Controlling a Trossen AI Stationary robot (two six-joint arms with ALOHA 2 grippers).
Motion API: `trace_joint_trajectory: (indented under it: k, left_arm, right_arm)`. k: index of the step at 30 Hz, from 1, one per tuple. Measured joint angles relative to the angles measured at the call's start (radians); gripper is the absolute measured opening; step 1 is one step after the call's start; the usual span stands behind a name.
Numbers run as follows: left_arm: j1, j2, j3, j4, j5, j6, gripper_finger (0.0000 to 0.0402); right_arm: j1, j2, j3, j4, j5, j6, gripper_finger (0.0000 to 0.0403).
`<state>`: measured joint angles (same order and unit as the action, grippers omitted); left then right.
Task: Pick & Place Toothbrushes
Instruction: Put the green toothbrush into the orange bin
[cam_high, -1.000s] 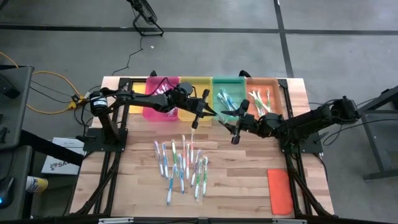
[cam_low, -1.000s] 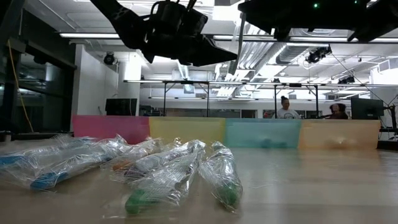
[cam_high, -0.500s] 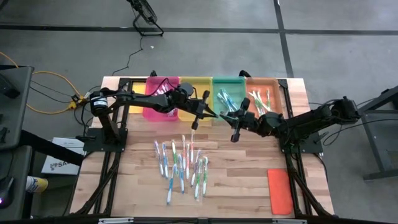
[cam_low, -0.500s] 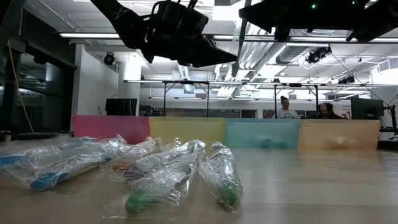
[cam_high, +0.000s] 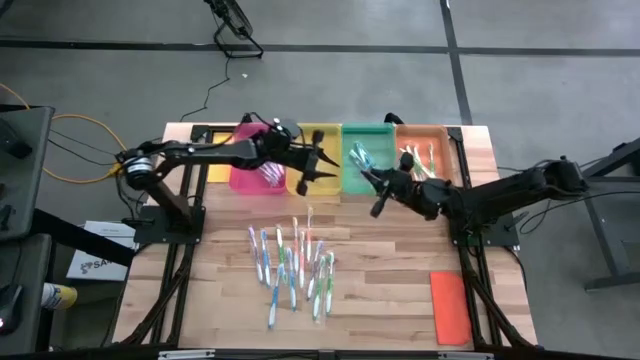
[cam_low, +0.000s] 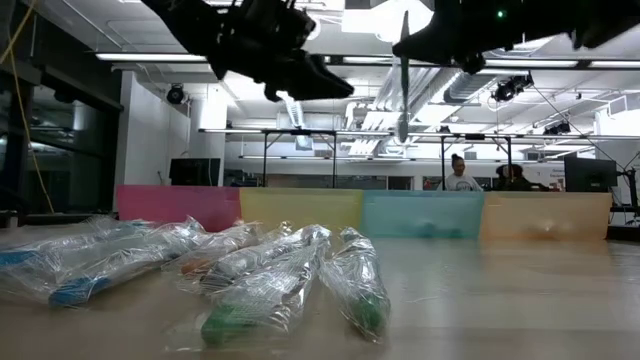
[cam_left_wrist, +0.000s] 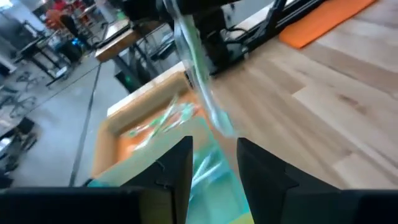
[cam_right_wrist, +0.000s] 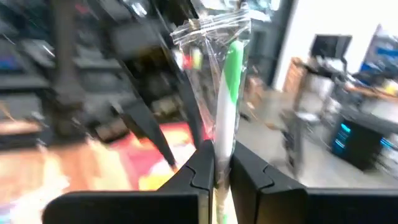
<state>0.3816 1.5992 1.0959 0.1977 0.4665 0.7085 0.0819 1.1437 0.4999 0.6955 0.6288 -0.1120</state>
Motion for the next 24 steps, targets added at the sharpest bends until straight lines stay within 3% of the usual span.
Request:
trace_joint_trajectory:
  k: [5, 10, 17, 24]
  left_arm:
    - [0.003, -0.079, 0.001, -0.143, -0.090, 0.074, 0.0122]
    - [-0.002, -0.127, 0.001, -0.243, -0.125, 0.114, 0.0122]
    - [-0.001, -0.138, 0.001, -0.363, -0.178, 0.200, 0.0122]
    - [-0.001, -0.138, 0.001, -0.453, -0.199, 0.230, 0.0122]
  right_arm:
    - [-0.058, -0.082, 0.176, -0.527, 0.074, 0.156, 0.0020]
    - [-0.169, -0.086, 0.347, -0.992, 0.065, 0.371, 0.0020]
    - [-0.385, -0.085, 0.428, -1.288, -0.100, 0.556, 0.0020]
    - [-0.652, -0.085, 0.432, -1.434, -0.253, 0.609, 0.0020]
